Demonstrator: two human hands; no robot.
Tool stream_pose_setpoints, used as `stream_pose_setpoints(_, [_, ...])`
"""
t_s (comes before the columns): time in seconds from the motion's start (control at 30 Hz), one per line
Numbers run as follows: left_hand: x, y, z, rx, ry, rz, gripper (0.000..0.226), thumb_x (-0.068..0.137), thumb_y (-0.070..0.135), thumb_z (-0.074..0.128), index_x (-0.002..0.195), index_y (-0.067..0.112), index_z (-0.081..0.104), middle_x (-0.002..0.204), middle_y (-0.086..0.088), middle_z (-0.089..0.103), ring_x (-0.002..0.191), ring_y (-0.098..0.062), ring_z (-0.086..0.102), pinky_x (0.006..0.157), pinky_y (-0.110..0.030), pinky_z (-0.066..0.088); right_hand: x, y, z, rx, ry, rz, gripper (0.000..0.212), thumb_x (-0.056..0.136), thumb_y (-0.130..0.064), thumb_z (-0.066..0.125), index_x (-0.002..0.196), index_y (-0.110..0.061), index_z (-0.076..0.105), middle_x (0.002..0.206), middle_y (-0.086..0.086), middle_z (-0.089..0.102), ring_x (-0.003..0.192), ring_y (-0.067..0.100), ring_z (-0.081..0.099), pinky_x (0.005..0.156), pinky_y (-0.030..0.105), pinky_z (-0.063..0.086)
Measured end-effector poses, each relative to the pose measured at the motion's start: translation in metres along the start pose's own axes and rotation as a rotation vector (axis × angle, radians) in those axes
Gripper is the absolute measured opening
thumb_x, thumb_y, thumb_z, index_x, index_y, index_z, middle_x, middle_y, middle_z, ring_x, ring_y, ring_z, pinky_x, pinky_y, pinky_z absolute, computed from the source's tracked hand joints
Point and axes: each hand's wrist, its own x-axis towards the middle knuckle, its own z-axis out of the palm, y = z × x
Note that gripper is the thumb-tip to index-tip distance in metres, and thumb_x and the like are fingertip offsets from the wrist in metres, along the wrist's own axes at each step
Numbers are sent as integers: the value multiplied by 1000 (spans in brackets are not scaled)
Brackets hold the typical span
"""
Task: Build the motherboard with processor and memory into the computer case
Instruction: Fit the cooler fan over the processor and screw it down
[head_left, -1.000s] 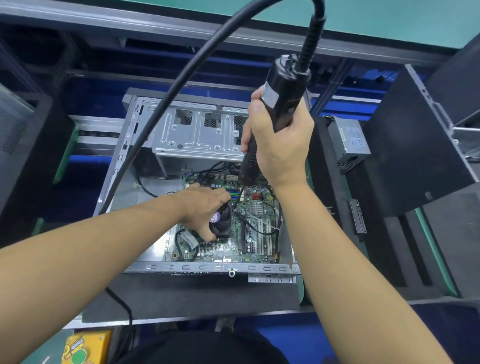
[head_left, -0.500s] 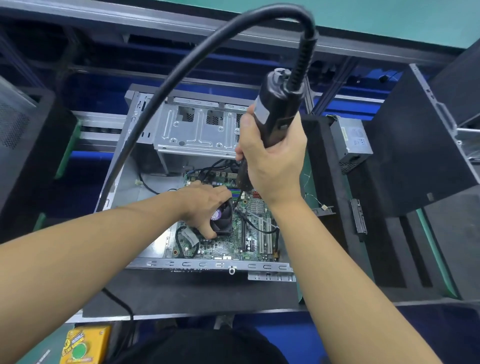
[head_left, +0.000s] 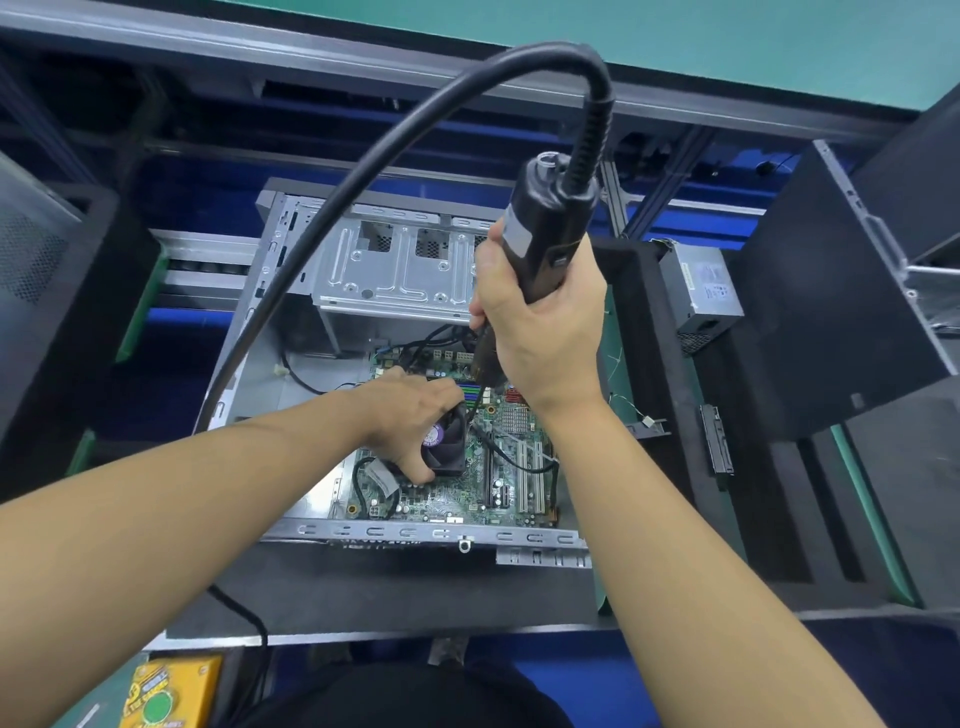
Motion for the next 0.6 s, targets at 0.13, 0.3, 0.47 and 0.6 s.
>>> stream_pose_setpoints(0.13, [0, 1, -3, -1, -23, -5, 79, 51, 69, 66, 105, 24, 31, 93, 7, 37, 83, -19, 47, 74, -35, 30, -1, 1, -3, -15, 15, 5, 14, 84, -28, 68, 82, -33, 55, 65, 19, 52, 54, 44, 50, 50, 53, 45])
stream_pose_setpoints(0.3, [1, 2, -5, 21, -43, -7, 80, 55, 68, 70, 107, 22, 31, 91, 7, 35, 78, -18, 46, 74, -35, 31, 0, 1, -5, 8, 17, 25, 14, 86, -25, 67, 86, -18, 55, 70, 19, 52, 56, 45, 49, 49, 52, 45])
stream_pose_setpoints(0.47, [1, 3, -4, 4, -46, -9, 76, 55, 67, 70, 101, 25, 26, 90, 6, 34, 80, -20, 47, 72, -34, 30, 2, -3, -2, -23, -5, 27, 20, 85, -27, 67, 86, -12, 53, 73, 29, 53, 59, 46, 52, 52, 53, 46])
stream_pose_setpoints(0.6, [-2, -1, -5, -29, -51, -5, 104, 51, 79, 66, 130, 21, 31, 115, 5, 46, 106, -19, 50, 92, -39, 34, 8, -23, 0, -4, -19, -25, 21, 85, -23, 66, 85, -8, 52, 70, 30, 51, 54, 43, 51, 50, 50, 46])
